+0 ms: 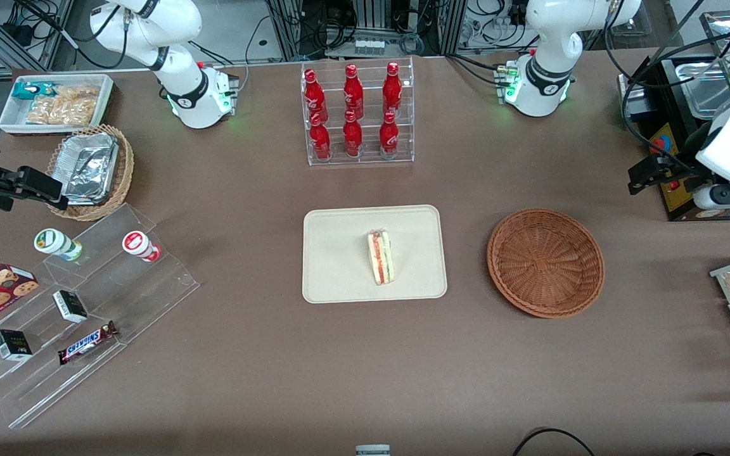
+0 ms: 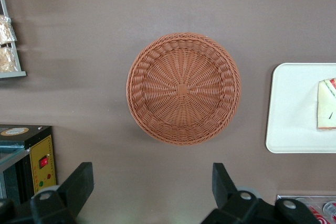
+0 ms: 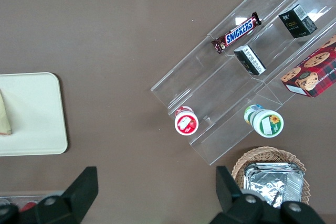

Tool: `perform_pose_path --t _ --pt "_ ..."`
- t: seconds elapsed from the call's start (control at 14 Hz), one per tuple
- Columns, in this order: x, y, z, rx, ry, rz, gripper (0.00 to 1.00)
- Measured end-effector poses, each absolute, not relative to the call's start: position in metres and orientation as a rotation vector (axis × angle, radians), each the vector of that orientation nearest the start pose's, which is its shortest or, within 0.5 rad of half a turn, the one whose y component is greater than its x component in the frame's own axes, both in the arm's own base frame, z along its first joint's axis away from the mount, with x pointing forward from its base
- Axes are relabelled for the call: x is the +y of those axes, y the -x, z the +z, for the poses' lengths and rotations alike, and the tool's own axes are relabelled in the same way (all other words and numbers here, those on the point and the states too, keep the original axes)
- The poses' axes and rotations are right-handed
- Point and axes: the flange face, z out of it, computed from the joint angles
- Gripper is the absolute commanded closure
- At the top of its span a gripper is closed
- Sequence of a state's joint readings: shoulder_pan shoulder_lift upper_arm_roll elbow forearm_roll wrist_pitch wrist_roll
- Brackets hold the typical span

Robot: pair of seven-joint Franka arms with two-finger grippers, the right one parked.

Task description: Place sandwich from basket to tray

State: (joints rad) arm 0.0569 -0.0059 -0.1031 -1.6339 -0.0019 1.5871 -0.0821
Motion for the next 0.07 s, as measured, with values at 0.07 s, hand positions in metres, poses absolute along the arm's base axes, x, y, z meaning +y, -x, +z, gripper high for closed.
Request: perform_pose_path --t 0.07 --pt "-0.0216 -0.5536 0.5965 -0.068 3.140 0.072 0.00"
